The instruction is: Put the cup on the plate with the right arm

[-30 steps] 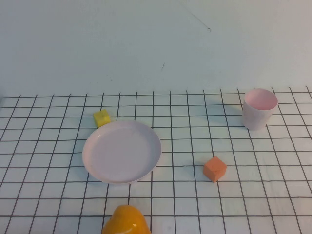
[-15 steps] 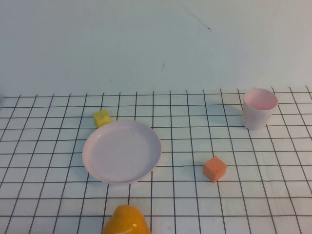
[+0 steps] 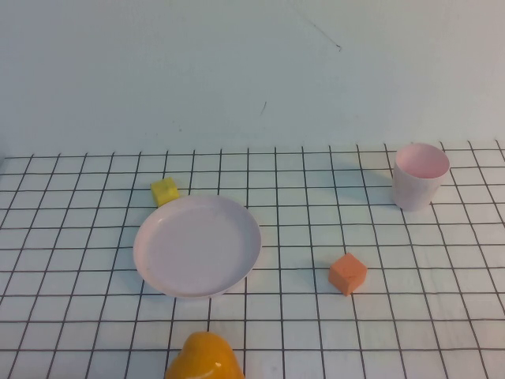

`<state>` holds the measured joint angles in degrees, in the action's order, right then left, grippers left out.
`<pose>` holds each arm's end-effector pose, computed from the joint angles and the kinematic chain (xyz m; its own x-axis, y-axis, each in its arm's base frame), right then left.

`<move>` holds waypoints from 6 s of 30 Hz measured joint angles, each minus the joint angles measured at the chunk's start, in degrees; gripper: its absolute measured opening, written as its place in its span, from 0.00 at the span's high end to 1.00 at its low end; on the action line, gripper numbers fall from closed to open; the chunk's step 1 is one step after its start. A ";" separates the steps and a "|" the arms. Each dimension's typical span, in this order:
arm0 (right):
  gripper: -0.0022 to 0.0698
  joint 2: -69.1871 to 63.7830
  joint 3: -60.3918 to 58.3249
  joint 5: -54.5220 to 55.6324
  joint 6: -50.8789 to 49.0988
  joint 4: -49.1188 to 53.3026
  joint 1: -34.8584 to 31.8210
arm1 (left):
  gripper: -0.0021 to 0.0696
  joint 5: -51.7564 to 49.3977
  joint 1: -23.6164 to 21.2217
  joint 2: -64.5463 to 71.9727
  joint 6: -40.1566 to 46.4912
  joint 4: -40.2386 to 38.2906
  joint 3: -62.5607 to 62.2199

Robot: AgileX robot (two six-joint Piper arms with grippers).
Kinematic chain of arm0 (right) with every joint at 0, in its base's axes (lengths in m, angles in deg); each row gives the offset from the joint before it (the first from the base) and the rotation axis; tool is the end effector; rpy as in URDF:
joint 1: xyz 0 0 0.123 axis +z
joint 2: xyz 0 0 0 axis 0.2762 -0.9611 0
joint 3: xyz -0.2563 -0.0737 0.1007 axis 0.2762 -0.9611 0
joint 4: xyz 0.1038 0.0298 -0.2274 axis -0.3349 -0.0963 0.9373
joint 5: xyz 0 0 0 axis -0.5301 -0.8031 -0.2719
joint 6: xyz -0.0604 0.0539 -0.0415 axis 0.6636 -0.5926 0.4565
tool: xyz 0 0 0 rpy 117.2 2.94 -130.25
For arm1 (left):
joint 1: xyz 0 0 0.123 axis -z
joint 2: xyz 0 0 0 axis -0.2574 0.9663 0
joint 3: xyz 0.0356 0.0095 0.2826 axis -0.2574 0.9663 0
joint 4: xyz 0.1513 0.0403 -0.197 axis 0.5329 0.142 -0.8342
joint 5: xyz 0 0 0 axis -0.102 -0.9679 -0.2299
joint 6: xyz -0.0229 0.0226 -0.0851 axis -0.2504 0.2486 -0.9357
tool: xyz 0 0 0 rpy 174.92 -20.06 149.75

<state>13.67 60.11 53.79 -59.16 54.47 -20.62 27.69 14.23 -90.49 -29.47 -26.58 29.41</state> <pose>0.0523 -0.0061 0.1717 -0.3043 -0.3076 -0.9016 -0.0019 0.9466 -0.3223 0.0532 -0.0004 0.1760 -0.2534 -0.0780 -0.9642 -0.0201 0.9970 -0.0754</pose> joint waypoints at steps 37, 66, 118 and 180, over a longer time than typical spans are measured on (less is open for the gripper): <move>0.97 -15.59 27.67 13.09 -2.50 -10.36 0.00 | 0.97 0.00 0.00 0.00 0.00 0.00 0.00; 0.44 -94.48 82.78 -24.90 25.23 -30.85 4.58 | 0.97 0.00 0.00 0.00 0.00 0.00 0.00; 0.92 -128.50 117.52 -36.45 30.75 -34.04 21.25 | 0.97 0.00 0.00 0.00 0.00 0.00 0.00; 0.97 -95.93 118.20 -41.94 23.95 -2.24 38.83 | 0.98 0.00 0.00 0.00 0.00 0.00 0.00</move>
<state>-82.26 178.31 11.84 -35.21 52.23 18.21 27.69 14.23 -90.49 -29.47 -26.58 29.41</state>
